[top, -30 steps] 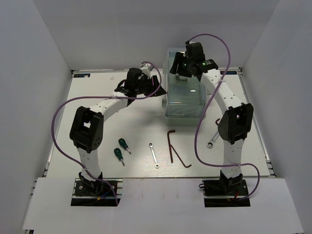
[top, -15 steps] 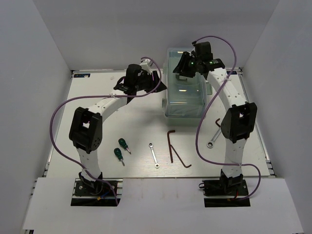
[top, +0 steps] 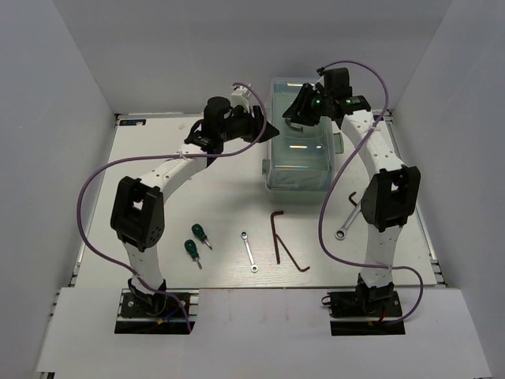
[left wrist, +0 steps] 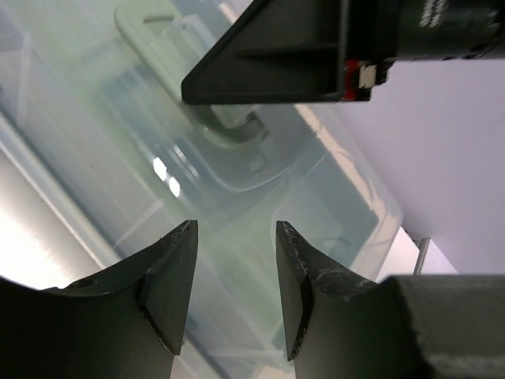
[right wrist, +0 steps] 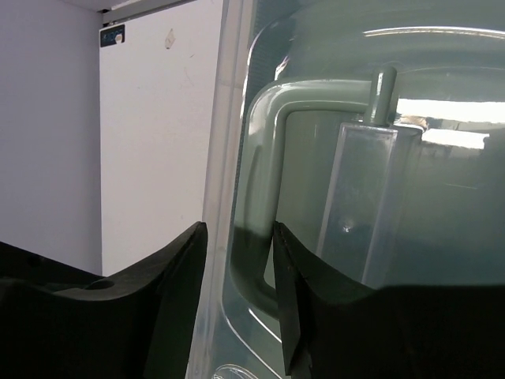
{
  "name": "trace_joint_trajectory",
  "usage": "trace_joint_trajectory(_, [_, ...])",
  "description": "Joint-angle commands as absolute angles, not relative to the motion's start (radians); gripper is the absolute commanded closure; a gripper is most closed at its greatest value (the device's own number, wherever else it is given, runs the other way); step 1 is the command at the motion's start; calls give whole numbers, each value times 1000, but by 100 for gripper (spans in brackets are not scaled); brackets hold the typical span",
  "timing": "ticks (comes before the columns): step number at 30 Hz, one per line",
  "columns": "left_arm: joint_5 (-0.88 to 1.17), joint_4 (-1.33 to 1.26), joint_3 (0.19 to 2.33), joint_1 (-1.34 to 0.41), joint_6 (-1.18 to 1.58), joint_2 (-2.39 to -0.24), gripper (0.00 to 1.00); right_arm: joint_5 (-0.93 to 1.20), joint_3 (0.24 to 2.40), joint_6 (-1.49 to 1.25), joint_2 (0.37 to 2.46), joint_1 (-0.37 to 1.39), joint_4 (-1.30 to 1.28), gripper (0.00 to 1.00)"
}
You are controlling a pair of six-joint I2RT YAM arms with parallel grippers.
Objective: Sort the tools into containers
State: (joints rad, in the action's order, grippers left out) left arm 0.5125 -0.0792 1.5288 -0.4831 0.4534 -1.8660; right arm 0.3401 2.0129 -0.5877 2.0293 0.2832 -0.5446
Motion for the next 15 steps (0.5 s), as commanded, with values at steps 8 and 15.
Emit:
trace_joint_trajectory(8, [567,-129,1666,-495,489,-1908,45,463,2000,-649,1948,272,-494,56])
trace_joint_trajectory(15, [545,-109,1732,-514,500,-1980,45,482,1996,-661,1950,265,-486,57])
